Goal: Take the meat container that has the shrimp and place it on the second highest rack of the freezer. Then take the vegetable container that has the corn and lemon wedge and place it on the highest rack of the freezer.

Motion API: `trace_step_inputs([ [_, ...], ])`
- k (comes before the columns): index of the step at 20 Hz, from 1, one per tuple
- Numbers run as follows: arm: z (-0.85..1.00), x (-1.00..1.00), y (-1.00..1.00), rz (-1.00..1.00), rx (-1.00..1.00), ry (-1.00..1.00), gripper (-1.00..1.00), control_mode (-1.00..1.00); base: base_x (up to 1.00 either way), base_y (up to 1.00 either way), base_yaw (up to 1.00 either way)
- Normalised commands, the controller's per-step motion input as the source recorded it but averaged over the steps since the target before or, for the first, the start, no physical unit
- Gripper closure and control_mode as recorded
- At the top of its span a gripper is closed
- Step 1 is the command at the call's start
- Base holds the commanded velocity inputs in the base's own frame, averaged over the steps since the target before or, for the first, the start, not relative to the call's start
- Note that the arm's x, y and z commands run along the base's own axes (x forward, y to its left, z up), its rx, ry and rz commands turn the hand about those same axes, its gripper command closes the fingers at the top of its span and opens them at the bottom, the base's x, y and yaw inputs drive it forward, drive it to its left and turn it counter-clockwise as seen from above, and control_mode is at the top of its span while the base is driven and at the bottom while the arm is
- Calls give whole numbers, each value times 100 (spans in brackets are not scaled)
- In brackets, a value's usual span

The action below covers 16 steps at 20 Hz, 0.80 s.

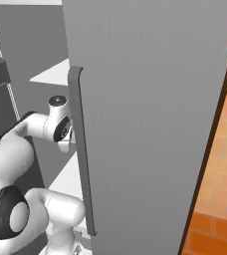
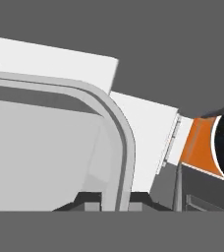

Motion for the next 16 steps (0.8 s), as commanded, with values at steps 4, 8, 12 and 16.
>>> trace_step_inputs([
  [4,-29,97,1,2,0,0,100,-100,0,0,0],
  [8,-44,75,0,0,-1,0,100,-100,0,0,0],
  [12,-51,54,0,0,-3,-1,100,-100,0,0,0],
  [16,-42,15,0,0,-4,-6,-100,-100,0,0,0],
])
